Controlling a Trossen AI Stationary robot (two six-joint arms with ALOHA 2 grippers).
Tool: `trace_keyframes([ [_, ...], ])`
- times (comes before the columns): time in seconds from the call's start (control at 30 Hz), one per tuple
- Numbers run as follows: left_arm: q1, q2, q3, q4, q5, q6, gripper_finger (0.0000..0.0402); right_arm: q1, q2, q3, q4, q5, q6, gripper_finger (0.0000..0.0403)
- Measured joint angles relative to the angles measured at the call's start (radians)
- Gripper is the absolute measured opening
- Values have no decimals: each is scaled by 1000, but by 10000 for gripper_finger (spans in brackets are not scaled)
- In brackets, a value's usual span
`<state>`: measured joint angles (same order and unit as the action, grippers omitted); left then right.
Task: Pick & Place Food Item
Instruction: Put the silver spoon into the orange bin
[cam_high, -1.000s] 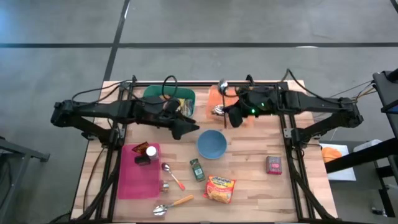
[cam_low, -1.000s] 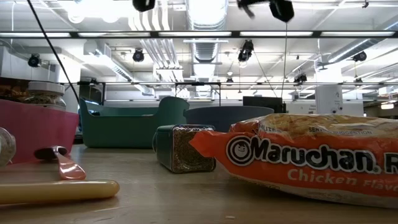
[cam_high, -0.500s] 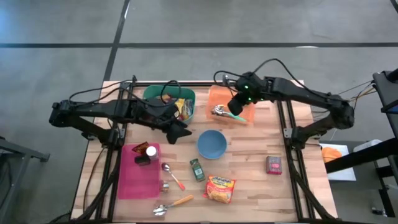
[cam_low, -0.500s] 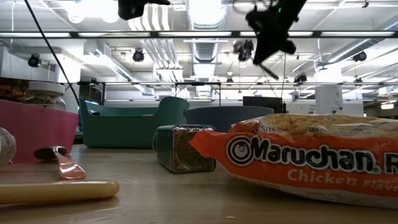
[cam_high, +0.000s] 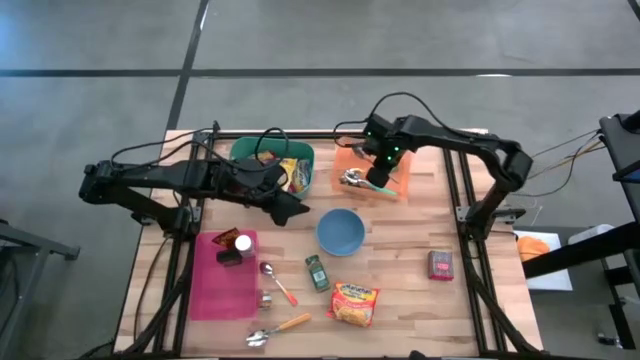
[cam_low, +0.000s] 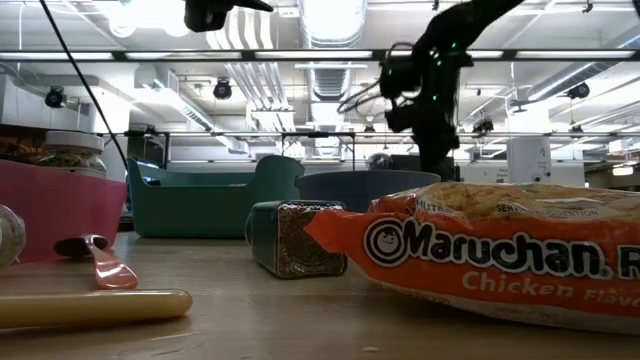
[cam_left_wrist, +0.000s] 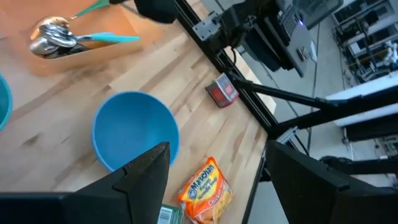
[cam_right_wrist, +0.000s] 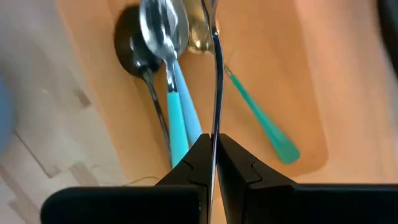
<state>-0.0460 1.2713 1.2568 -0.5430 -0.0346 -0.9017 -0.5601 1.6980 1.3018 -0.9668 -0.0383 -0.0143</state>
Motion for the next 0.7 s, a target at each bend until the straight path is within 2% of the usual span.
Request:
trace_keyframes([
  [0.2,0,0,0,0,-40,-16,266,-4,87,0,-5,-11,-72,8],
  [0.37,2,0,0,0,-76,-16,266,0,142,0,-19,-50,-74,8],
  [0.7,2,0,0,0,-90,-16,266,31,197,0,-11,-52,-74,8],
])
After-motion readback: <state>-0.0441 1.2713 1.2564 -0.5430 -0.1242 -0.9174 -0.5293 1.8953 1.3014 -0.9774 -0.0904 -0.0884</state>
